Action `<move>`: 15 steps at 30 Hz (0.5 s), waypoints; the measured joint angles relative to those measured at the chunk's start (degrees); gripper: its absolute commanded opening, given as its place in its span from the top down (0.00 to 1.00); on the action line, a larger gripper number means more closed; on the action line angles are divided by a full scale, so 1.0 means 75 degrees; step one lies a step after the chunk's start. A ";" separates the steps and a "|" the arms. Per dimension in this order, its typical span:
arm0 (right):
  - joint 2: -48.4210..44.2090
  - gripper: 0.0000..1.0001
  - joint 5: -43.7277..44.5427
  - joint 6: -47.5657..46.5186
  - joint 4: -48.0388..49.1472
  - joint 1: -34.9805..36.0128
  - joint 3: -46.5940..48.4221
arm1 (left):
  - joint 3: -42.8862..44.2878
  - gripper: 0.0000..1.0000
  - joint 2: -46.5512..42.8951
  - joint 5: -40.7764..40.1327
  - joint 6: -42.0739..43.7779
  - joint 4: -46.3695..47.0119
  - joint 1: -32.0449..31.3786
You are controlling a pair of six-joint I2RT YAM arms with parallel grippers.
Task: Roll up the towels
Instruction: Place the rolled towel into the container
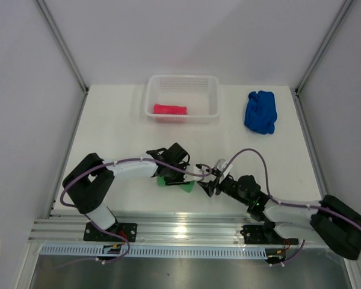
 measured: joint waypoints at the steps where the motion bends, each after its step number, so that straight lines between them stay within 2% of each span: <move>1: -0.0583 0.35 0.0044 0.0015 -0.0364 -0.0085 0.0003 | 0.0032 0.83 0.0012 -0.0003 -0.0096 -0.0029 0.0003; 7: -0.3771 0.33 0.0708 0.0125 -0.3194 -0.0519 0.0087 | 0.0498 0.90 0.0254 0.0085 -0.0930 -0.0423 0.0119; 12: -0.5435 0.34 0.1454 0.0289 -0.4622 -0.0729 0.0268 | 0.0918 0.92 0.0277 0.0152 -0.1594 -0.0909 0.0318; 15: -0.5837 0.33 0.1920 0.0498 -0.5397 -0.0740 0.0507 | 0.1122 0.92 0.0277 0.0099 -0.1859 -0.1037 0.0443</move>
